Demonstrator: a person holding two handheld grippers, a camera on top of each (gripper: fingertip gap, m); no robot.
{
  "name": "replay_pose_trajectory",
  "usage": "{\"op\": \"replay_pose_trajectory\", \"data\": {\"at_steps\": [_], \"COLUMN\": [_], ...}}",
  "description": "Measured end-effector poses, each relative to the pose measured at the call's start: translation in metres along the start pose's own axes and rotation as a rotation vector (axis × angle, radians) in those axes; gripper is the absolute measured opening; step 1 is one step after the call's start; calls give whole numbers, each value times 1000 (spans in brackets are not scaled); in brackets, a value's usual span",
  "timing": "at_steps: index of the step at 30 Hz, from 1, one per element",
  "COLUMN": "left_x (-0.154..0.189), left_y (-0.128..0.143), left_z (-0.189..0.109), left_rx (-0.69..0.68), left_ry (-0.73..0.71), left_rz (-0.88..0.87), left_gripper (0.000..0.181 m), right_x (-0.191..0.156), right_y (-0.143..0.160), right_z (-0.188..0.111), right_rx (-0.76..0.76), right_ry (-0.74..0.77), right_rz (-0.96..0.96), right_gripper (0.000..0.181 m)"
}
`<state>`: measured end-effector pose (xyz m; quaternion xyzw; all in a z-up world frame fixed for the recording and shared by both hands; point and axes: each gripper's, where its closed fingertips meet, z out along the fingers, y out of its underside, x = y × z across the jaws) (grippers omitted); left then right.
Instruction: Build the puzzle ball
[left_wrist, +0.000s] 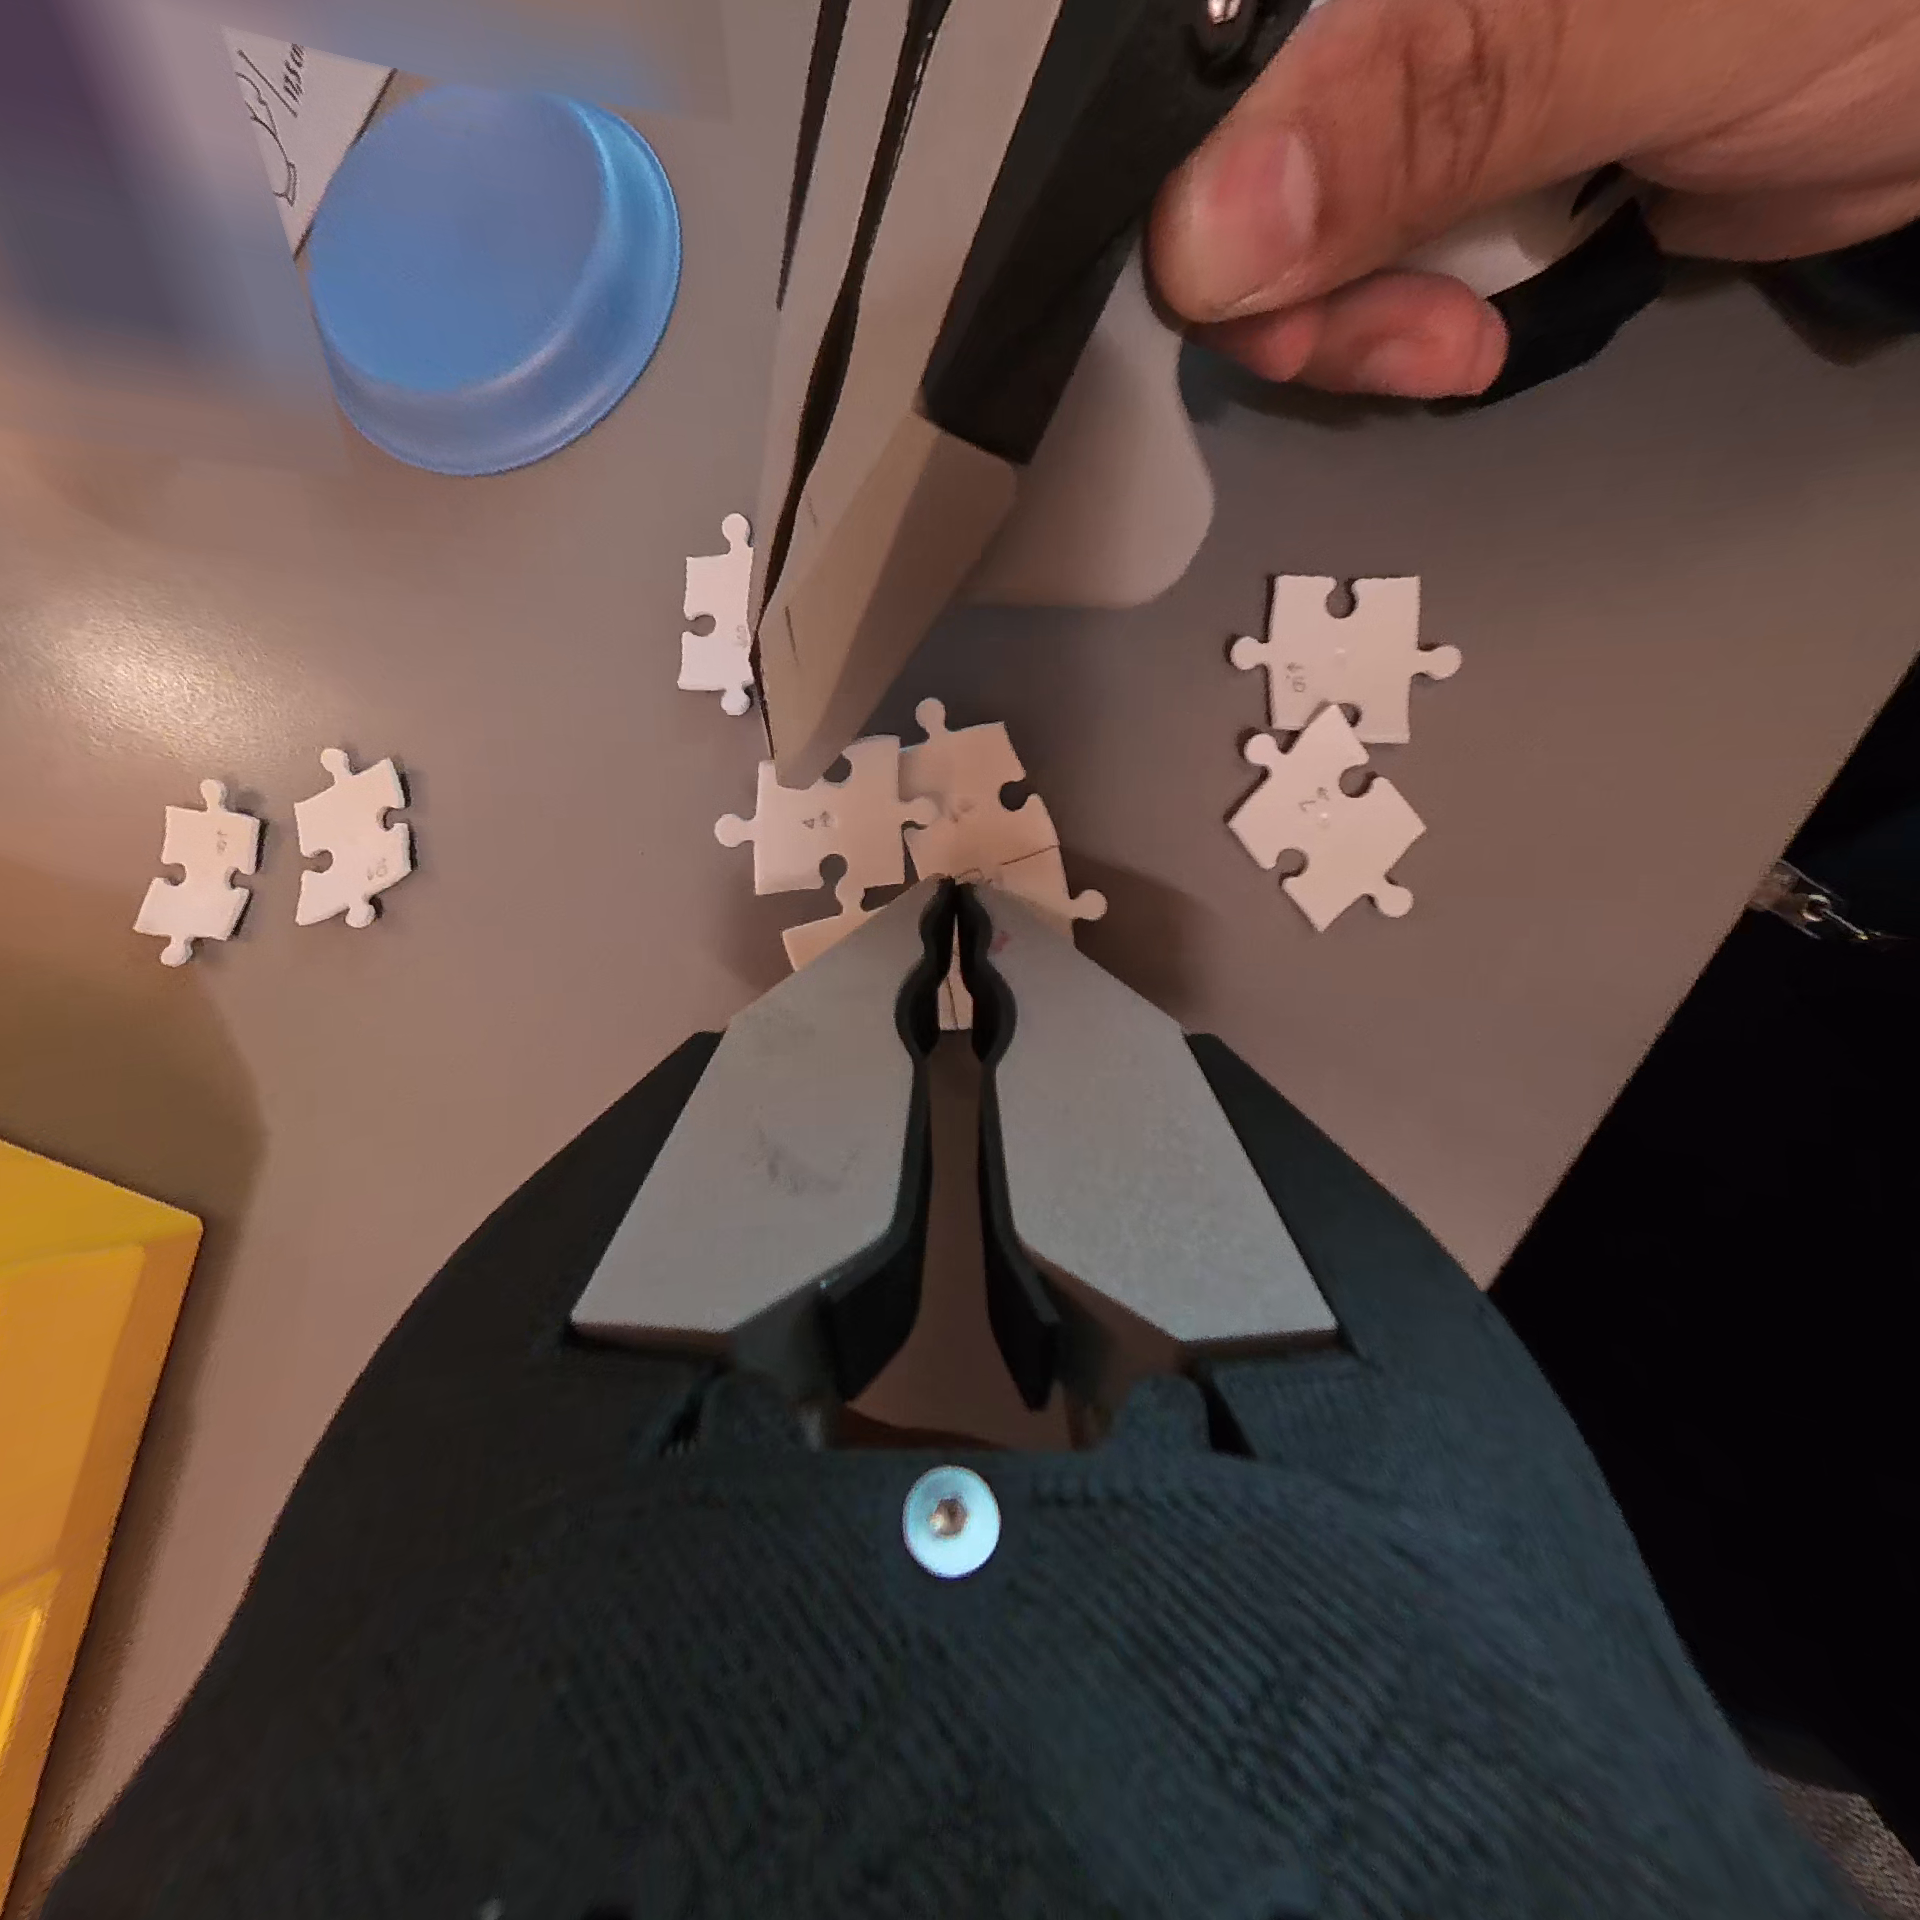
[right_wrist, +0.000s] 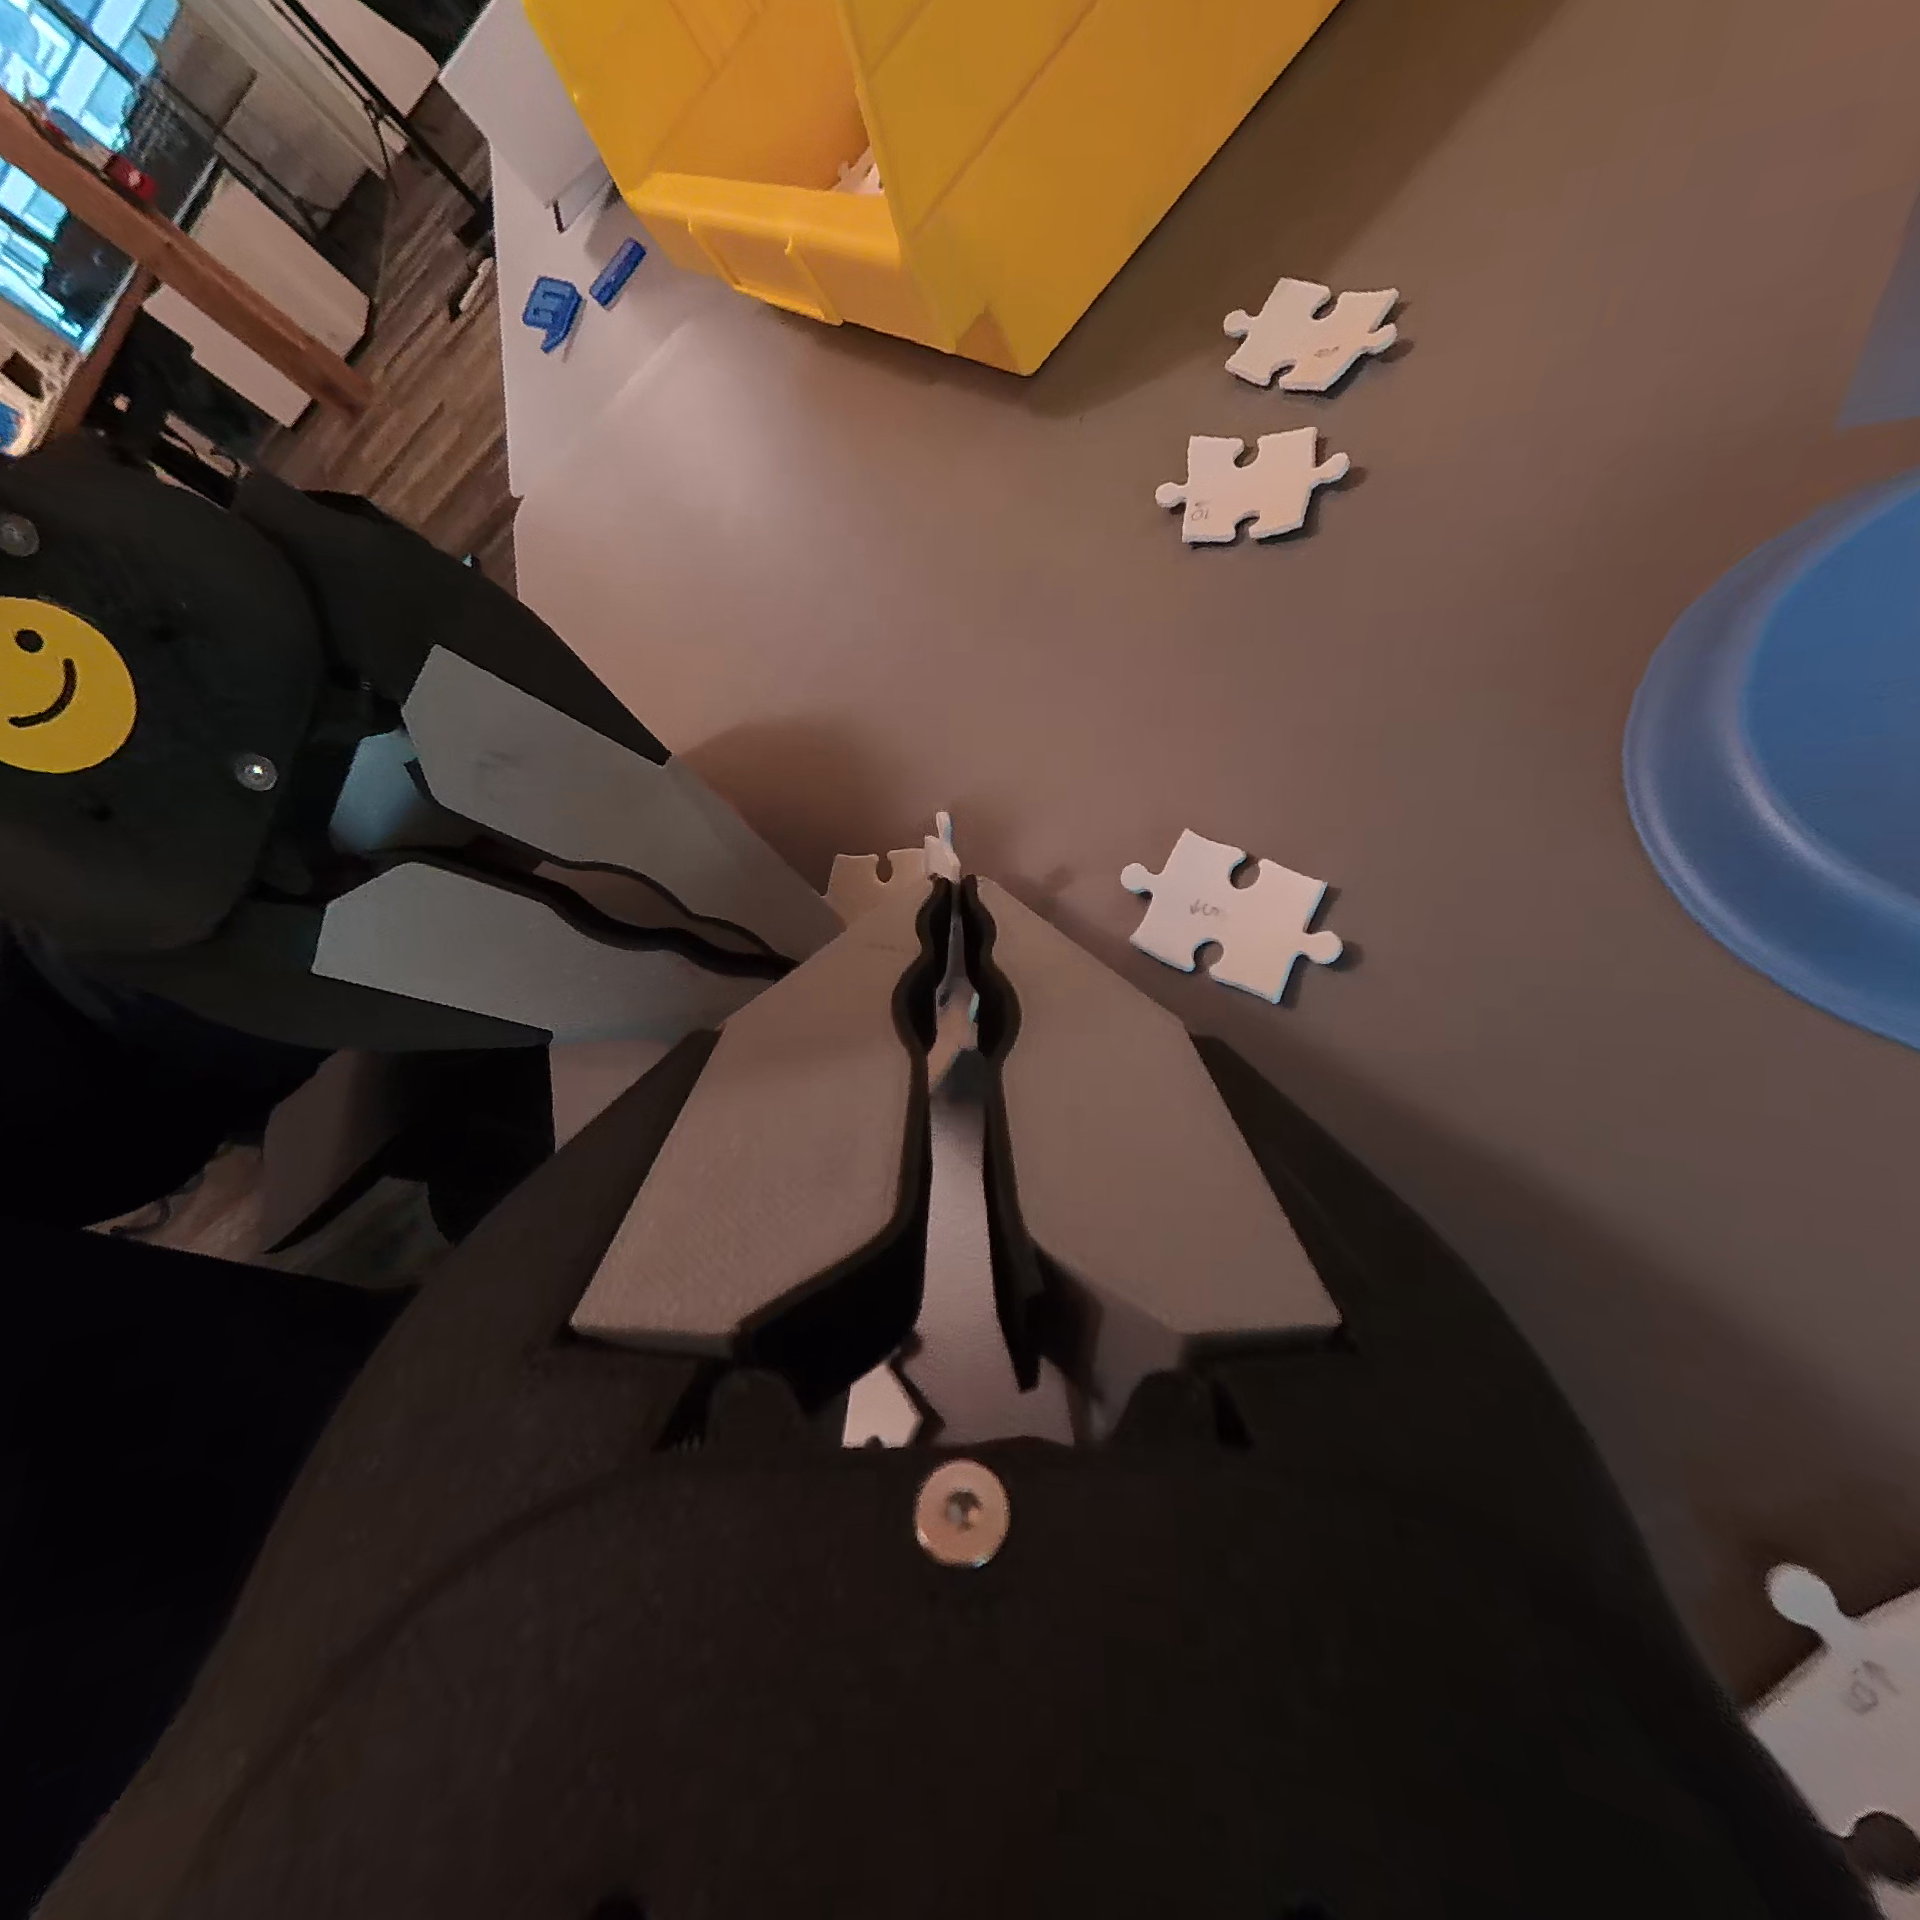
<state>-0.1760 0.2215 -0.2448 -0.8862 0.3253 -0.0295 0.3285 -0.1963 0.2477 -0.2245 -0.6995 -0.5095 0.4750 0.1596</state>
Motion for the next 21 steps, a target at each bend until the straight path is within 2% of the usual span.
{"op": "replay_pose_trajectory", "data": {"at_steps": [21], "left_x": [2], "left_y": [1], "left_z": [0], "left_rx": [-2], "left_ry": [-1], "left_rz": [46], "left_gripper": [0], "right_x": [-4], "right_y": [2], "right_z": [7], "right_rx": [-82], "right_ry": [-85], "right_rz": [-103], "right_gripper": [0]}}
